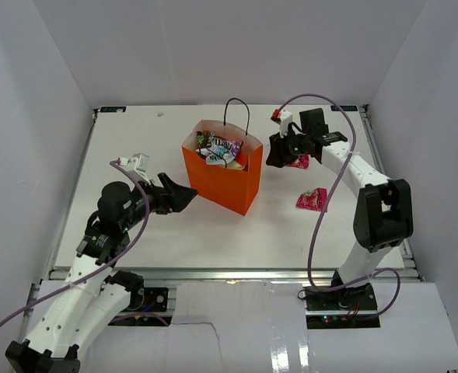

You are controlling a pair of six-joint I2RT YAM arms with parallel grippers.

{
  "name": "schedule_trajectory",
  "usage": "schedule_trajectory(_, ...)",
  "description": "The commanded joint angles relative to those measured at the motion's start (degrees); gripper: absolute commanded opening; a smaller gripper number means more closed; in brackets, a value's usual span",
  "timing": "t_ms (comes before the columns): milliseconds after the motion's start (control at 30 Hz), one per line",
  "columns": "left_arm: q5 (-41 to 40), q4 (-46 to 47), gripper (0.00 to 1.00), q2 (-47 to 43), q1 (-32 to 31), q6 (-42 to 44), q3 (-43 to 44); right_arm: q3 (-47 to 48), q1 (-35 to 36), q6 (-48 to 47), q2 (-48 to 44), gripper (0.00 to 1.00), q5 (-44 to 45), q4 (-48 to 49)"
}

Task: Place the snacks into the paper bag

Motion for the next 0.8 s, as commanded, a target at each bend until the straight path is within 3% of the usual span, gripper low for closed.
schedule_trajectory(0, -2.09, -2.74, 0.98, -2.23, -0.04, 0.09, 2.18, 0.56, 0.01, 3.2, 2.03, 0.46, -5.89, 3.19)
schedule_trajectory(267, -4.29, -3.62, 0.98, -3.55, -0.04, -1.06, 2.79, -4.53, 4.92, 4.44, 0.64, 0.44, -11.36, 4.68)
schedule_trajectory(633, -4.73, -3.36, 0.98, 0.05, -0.04, 0.7, 5.08, -8.23, 8.45, 6.2, -1.12, 0.43, -12.24, 7.14)
schedule_trajectory(767, -5.17, -3.18, 0.98, 0.41, -0.04, 1.05, 5.43, -7.09, 7.84, 5.84, -1.12, 0.44, -3.58, 7.41)
